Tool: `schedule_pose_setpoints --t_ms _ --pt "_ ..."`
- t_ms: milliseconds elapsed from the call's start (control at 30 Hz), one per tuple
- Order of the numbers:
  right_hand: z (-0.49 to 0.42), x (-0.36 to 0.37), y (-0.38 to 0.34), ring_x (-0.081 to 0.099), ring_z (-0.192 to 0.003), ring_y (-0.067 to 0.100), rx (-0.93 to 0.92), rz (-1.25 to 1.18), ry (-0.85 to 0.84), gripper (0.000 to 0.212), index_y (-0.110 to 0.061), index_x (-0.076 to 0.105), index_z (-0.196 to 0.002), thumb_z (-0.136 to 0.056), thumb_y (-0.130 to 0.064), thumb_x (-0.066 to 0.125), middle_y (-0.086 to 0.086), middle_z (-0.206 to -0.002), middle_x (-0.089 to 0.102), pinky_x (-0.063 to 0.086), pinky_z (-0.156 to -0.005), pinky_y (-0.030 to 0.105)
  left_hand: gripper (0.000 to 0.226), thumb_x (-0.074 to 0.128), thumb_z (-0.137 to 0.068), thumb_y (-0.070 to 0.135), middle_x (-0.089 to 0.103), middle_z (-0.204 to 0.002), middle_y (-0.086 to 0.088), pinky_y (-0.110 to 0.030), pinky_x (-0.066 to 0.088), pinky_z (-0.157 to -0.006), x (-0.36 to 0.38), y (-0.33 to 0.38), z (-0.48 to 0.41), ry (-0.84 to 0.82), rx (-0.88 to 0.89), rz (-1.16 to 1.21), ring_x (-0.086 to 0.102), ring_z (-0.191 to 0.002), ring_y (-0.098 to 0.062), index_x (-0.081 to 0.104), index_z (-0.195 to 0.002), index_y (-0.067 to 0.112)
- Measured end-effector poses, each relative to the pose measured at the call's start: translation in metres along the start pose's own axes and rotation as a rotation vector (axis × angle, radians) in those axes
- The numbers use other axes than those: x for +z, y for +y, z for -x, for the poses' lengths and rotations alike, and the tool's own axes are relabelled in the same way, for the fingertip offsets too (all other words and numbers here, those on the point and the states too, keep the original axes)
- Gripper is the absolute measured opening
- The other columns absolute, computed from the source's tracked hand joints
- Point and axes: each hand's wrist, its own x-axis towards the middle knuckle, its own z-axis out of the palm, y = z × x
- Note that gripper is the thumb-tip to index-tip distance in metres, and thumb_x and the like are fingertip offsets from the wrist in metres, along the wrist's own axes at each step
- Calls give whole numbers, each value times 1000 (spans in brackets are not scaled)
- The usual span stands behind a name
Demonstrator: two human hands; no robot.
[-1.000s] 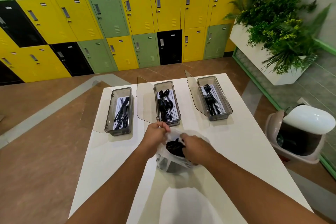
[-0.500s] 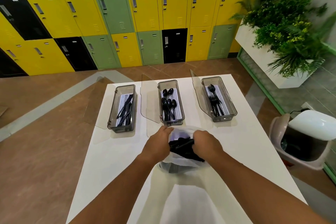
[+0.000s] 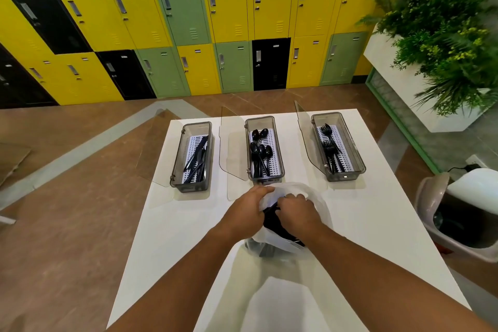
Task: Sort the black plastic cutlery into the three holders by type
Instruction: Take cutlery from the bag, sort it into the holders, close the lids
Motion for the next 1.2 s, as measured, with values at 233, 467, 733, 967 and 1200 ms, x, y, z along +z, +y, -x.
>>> schedule_pose_setpoints --t_ms 233,467,733,967,1200 --pt "0 -5 0 60 -106 25 -85 -176 36 26 -21 68 -116 -97 -24 51 5 -114 66 46 -86 34 66 49 -84 -5 54 -143 9 -31 43 -110 0 -7 2 -12 -19 57 53 -127 -14 51 -141 29" --pt "-2 -6 -21 62 -106 26 -307 -174 35 42 -17 70 -115 -93 -35 39 7 -114 70 49 -88 38 59 49 -89 0 54 -142 8 -17 38 -101 -4 -10 -1 2 -60 100 53 -127 -12 51 -141 28" --pt "0 6 0 43 -131 31 -261 75 -157 61 -19 37 -147 -97 -54 41 7 -145 43 37 -106 50 64 49 -84 -7 55 -143 3 -20 40 -106 -6 -14 2 1 -71 114 52 -130 -17 53 -140 23" --pt "-4 7 -1 43 -129 32 -213 149 -212 78 -14 37 -144 -82 -46 70 11 -144 37 41 -105 46 65 48 -83 -8 56 -141 3 -13 37 -99 -5 -15 5 -5 -78 102 52 -128 -15 53 -140 22" --pt "-6 14 -5 37 -139 30 -126 7 -260 81 -13 34 -147 -82 -42 73 11 -154 30 37 -111 41 63 47 -87 -8 53 -145 3 -20 38 -107 -4 -15 6 -2 -81 86 50 -132 -17 52 -142 24"
